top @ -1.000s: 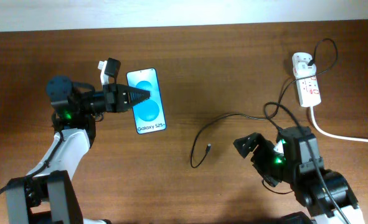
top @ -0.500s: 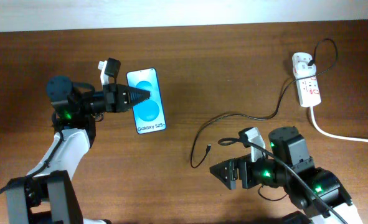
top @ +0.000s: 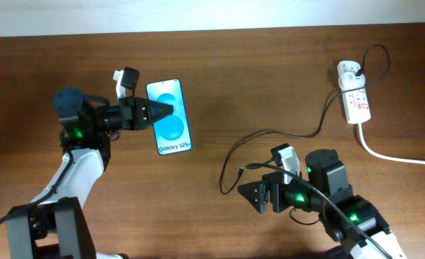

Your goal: Plug charger to phone and switch on socket

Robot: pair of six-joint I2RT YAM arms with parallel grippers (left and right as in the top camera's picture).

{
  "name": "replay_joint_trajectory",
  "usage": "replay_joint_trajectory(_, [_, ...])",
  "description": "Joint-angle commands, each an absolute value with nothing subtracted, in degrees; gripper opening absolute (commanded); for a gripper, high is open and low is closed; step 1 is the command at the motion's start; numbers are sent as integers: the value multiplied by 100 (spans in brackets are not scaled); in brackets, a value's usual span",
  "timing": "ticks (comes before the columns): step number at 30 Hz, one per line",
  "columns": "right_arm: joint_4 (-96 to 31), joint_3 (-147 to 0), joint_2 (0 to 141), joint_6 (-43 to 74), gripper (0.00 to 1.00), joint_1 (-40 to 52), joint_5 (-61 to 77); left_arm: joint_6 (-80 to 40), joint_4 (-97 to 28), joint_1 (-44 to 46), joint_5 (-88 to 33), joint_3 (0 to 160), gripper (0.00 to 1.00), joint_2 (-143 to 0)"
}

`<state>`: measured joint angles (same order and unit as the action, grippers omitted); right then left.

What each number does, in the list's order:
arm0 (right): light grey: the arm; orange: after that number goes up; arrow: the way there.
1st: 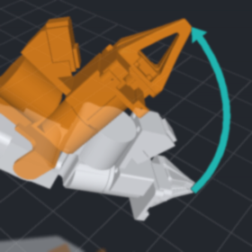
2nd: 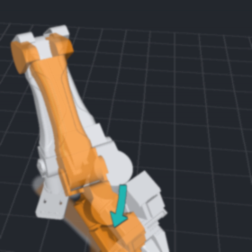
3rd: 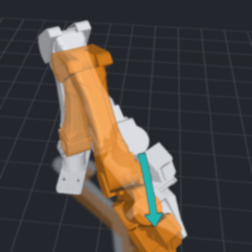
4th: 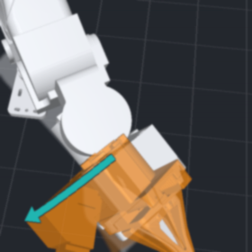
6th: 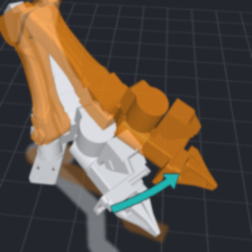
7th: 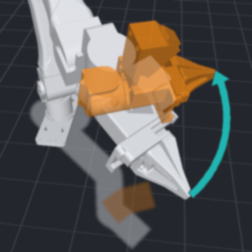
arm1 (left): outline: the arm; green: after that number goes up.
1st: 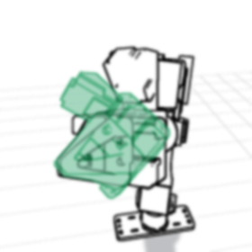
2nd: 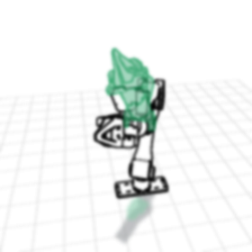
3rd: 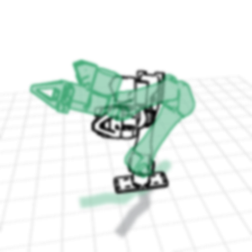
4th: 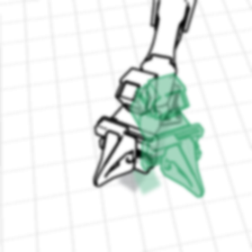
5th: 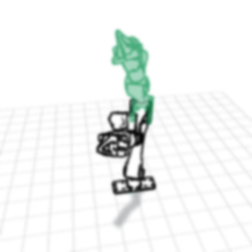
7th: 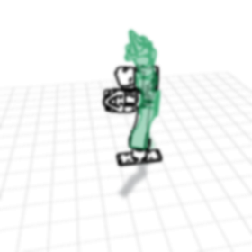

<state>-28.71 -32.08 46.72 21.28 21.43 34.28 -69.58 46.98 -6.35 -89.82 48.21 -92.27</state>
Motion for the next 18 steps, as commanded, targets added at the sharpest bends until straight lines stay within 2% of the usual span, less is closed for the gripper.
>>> replay_joint_trajectory(1, [-2681,-3000,4648,2460,99,2150,3242,-6869,4729,-655,-9011,4847,0,-9139])
replay_joint_trajectory(5, [-2692,-2849,4648,2462,99,1516,3548,-6869,4729,-655,-9011,4847,0,-9139])
replay_joint_trajectory(6, [-2633,-2849,4648,2147,98,1347,3907,-6869,4731,-655,-9011,4847,0,-9139])
replay_joint_trajectory(8, [-2611,-2847,4648,1326,90,1022,4866,-6869,4729,-655,-9011,4847,0,-9139])
replay_joint_trajectory(10, [-2611,-2823,4678,797,89,939,5365,-6869,4729,-655,-9008,4847,0,-9139])
replay_joint_trajectory(13, [-2294,-2547,4945,620,89,941,5478,-6869,4729,-655,-9008,4847,0,-9139])
replay_joint_trajectory(18, [-969,-2226,5795,620,73,941,5977,-6871,4729,-655,-9008,4847,0,-9139])
